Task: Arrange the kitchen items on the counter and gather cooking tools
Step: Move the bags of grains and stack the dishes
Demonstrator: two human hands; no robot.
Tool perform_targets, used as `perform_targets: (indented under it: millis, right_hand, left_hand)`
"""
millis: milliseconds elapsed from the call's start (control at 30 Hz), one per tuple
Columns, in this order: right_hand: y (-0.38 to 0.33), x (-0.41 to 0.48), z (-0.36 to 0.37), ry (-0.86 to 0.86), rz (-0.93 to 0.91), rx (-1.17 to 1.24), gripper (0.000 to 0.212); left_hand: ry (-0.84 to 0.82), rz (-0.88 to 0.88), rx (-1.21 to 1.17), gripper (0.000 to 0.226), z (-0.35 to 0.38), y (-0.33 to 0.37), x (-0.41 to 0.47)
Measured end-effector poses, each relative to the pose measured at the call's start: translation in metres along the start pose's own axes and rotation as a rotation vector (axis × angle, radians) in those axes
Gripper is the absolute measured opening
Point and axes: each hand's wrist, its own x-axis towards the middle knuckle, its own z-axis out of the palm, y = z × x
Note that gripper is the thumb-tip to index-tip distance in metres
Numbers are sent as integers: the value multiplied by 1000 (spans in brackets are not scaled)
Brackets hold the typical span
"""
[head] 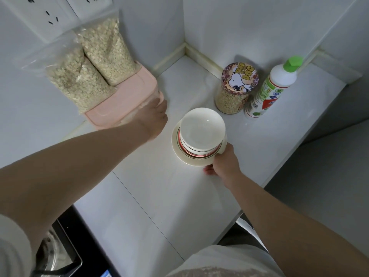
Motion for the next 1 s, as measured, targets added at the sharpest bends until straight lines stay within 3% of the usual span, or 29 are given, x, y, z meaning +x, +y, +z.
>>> perform_targets:
  millis: [100,200,267,333,400,467,533,633,700,800,867,1000]
  right_hand:
    - [-6,6,6,50,18,56,29]
    - [-14,12,12,90,36,115,20]
    - [-20,14,15,111,54,160,15]
    - [-24,16,20,136,72,220,12]
    - [-26,17,24,150,75,272,26]
    - [-25,17,26,136,46,292,42]
    - [-24,11,26,119,17,299,48]
    - [-23,11,31,94,24,452,44]
    - [-27,14,36,32,27,551,40]
    - [-43,20,39,-51,37,605,38]
    - [-52,26,39,-105,16,623,39]
    - [-70,46,41,-191,-15,610,47]
  left_hand:
    - [165,-45,-427,52,11,5,-19]
    - [363,-372,-1089,49,2,28,-39]
    - [287,-644,-1518,41,-15,42,-44]
    - [89,-857,-1977,30,-32,49,-39]
    - [-48,-920,-2379,33,-46,52,-34]
    - [-80,-968,-2729,44,-50,56,-28]
    - [-4,-999,-2811,53,-51,62,-27]
    - [47,-970,-2752,98,-46,70,-21]
    - [95,-952,-2746,110,-44,70,-17]
    - [181,-936,-2698,98,-51,61,-11]
    - [148,-962,-2674,87,-55,55,-4]
    - [30,-956,-2774,95,-61,38,12]
